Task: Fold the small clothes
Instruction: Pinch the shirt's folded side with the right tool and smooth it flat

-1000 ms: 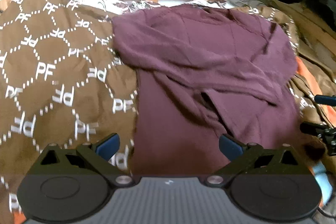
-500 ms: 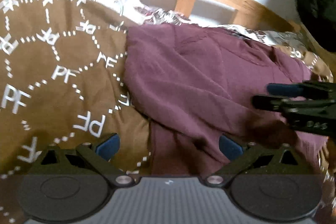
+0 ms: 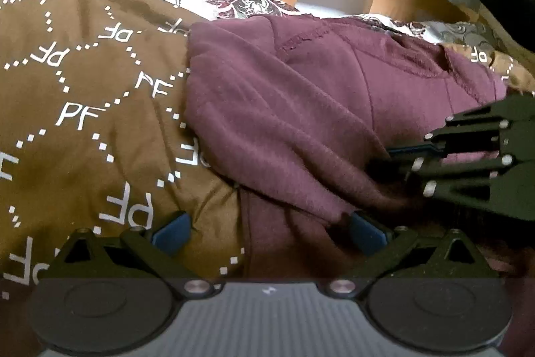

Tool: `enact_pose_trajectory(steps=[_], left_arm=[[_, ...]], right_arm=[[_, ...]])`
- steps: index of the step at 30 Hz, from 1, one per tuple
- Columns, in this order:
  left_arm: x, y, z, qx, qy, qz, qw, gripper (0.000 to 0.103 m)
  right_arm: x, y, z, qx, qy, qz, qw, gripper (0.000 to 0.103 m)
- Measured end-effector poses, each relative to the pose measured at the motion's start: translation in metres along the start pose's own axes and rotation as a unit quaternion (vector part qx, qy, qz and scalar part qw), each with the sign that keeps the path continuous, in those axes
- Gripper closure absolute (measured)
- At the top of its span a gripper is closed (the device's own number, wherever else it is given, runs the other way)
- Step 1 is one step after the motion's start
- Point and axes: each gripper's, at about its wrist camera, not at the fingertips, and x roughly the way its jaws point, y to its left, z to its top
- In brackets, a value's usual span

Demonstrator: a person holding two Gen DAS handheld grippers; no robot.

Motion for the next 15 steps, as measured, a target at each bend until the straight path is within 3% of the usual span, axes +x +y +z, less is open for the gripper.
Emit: enact_pose_trajectory(steps=[1, 3, 11, 13, 15], left_arm=[[0.001, -0.001, 0.0, 0.001, -0.001, 0.002, 1.0, 0.001], [0.002, -0.003, 0.0, 0.004, 0.0, 0.008, 1.0, 0.001], [0.002, -0.006, -0.001, 0.017, -0.001, 0.017, 0.9997, 0.001], [-0.002, -0.004, 0.001, 0.013, 0.007, 0.011, 0.9998, 0.001], [-0.006, -0.002, 0.001, 0.003, 0.016, 0.005, 0.9998, 0.001]], right_arm=[[-0.001, 0.001, 0.001, -0.01, -0.001, -0.013, 1.0, 0.097], [-0.003, -0.001, 0.003, -0.017, -0.009, -0.032, 0.999, 0.102], [0.002, -0.01, -0.002, -0.008, -0.014, -0.077, 0.997, 0.1], [0.001, -0.014, -0.006, 0.013, -0.025, -0.083, 0.996, 0.093], [-0.006, -0.017, -0.01, 0.035, -0.036, -0.095, 0.994, 0.069]])
